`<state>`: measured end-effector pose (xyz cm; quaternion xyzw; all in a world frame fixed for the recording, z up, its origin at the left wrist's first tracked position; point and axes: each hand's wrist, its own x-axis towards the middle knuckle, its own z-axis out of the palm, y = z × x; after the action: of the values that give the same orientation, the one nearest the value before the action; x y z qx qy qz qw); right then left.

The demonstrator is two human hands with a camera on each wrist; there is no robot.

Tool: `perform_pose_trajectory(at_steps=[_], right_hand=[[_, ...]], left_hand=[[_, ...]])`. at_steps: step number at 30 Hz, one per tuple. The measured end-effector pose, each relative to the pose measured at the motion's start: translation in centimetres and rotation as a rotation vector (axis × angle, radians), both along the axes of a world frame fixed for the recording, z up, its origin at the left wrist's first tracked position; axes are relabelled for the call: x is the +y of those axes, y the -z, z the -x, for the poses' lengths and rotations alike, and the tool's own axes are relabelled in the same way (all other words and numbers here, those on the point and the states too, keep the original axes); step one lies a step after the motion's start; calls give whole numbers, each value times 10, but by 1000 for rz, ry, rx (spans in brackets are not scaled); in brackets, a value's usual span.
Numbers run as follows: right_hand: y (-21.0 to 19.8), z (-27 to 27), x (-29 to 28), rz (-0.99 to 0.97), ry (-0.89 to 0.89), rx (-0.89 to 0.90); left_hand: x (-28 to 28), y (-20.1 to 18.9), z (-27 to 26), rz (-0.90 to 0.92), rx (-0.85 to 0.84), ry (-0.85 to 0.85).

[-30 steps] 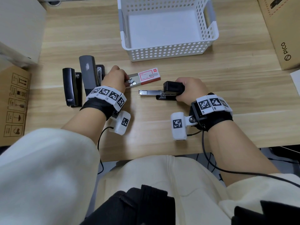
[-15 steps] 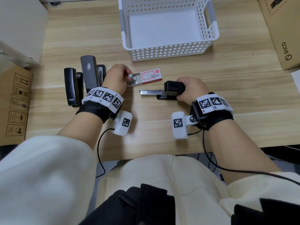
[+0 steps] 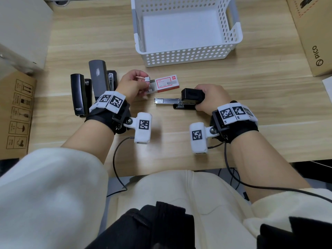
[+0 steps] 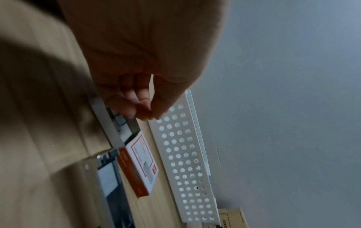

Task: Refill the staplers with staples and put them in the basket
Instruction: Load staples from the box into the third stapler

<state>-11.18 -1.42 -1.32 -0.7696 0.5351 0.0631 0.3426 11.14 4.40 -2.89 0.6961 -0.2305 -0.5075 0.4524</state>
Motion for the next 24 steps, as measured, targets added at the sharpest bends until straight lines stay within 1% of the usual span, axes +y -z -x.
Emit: perform_pose_trajectory(at_steps=[6,9,18,21,24], right_hand=[[0,0,-1,-1,0,-1],[1,0,0,10,2,4],[2,0,0,13,1,16],[2,0,-1,12,3,18],[2,0,-1,6,5,15]], left_hand=[[-2,-3,2,-79,-67,57],[-2,-3,3,-105,-18,46],[-3,-1,0,-127,164,-70],[-3,-2,-1,-127,183,-105],[-2,-1,0,-133,168,-99]])
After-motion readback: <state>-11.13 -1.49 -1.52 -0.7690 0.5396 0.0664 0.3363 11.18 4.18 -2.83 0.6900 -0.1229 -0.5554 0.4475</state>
